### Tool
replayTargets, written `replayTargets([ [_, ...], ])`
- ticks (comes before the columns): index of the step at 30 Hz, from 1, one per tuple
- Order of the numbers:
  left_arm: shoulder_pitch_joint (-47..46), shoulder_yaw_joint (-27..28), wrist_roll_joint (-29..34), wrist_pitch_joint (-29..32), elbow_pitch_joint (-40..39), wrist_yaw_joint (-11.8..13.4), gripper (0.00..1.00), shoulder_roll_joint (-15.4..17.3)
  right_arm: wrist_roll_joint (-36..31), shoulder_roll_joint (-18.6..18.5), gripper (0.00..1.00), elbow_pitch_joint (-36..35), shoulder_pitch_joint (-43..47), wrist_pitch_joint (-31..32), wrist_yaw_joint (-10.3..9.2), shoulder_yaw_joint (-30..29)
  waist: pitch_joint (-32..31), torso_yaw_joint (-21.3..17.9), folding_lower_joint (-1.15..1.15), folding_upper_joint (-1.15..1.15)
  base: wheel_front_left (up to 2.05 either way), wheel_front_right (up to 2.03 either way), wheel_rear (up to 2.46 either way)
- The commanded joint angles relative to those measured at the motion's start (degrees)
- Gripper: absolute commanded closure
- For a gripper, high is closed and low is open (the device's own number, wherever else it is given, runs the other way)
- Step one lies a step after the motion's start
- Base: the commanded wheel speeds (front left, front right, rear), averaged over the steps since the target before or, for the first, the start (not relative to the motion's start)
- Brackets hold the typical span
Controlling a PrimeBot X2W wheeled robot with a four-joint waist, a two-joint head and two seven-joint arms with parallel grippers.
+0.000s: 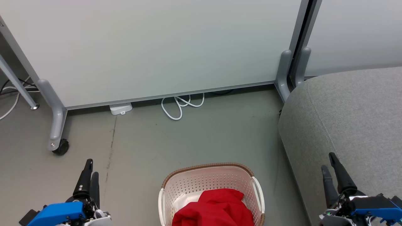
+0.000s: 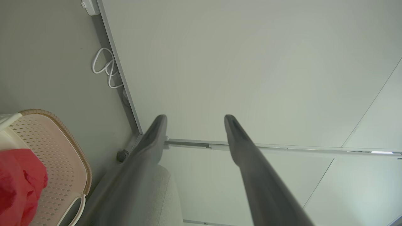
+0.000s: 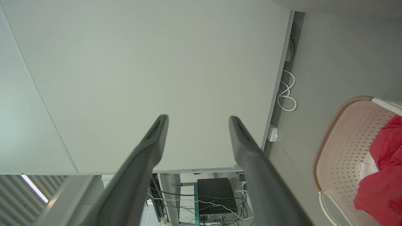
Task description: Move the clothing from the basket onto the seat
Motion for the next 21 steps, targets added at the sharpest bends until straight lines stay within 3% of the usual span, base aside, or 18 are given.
replayTargets([
  [1,-1.40,-0.47,0.24,-0.61,-1.27,-0.02,0.00,0.32,-0.10,-0.14,0.00,-1.00,-1.20,-0.58,0.02,0.84,0.00,0.00,0.00,0.00,0.00,0.00,0.00],
  [11,-1.07,-1.42,3.53,-3.41,-2.52,0.84,0.00,0.37,-2.54,-0.23,0.00,-0.30,-2.59,-3.52,0.03,4.30,0.03,0.02,0.00,0.00,0.00,0.00,0.00],
  [21,-0.53,-2.81,13.01,-5.90,-4.53,3.48,0.00,0.41,-12.48,-0.32,0.00,1.45,-3.93,-6.01,0.05,5.63,0.09,0.07,0.00,0.00,0.00,0.00,0.00],
])
